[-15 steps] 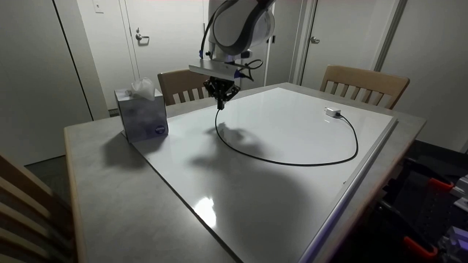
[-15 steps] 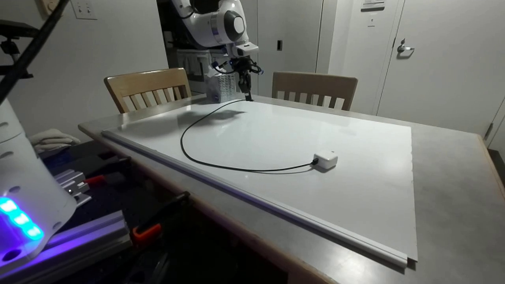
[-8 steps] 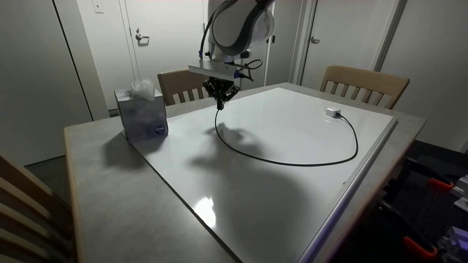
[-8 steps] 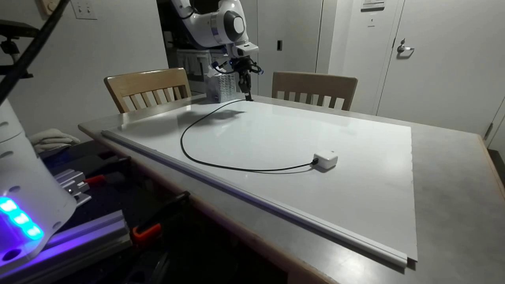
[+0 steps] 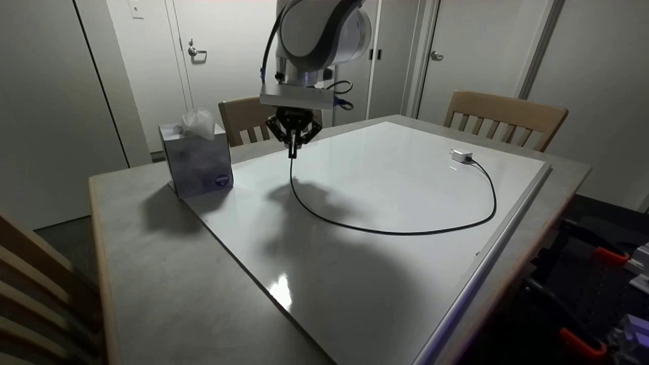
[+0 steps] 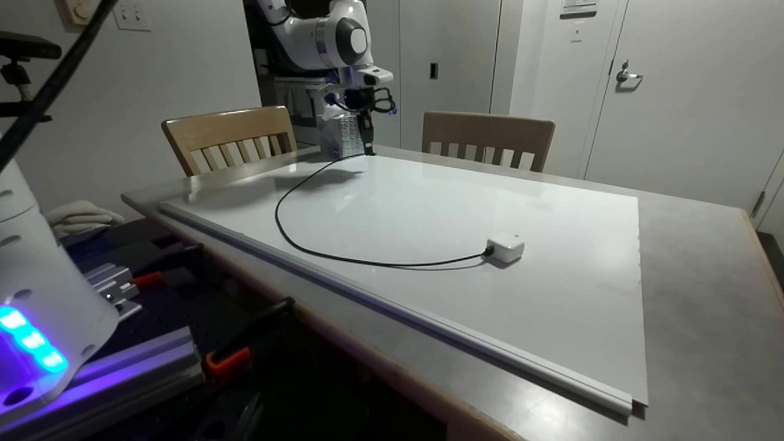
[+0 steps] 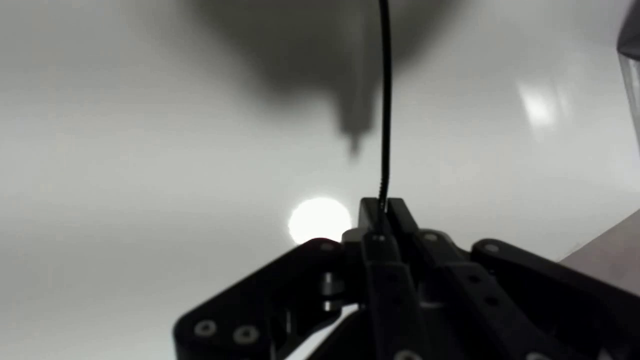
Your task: Unwind the charger cable and stretch it along the board
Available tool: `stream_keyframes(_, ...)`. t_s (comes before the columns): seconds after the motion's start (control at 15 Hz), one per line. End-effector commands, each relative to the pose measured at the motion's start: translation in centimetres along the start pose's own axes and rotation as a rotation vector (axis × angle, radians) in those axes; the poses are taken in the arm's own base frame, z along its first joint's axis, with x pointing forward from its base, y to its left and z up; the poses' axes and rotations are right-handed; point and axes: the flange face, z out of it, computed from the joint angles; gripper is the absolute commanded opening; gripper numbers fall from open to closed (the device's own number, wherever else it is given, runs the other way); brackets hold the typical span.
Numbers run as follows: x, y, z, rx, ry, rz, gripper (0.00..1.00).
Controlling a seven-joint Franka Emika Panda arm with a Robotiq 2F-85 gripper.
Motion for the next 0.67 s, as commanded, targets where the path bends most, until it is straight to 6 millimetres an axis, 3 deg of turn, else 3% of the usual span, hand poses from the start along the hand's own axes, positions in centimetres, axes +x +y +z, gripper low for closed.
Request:
stream_keyframes(0.0, 0.1, -1.8, -0.8, 0.054, 0.018, -0.193, 0.01)
stream_keyframes(0.07, -0.1, -0.9, -0.7, 0.022, 0.009, -0.106, 0.06)
stream_keyframes(0.6, -0.7, -2.8, -1.4, 0.062, -0.006, -0.250, 0.01)
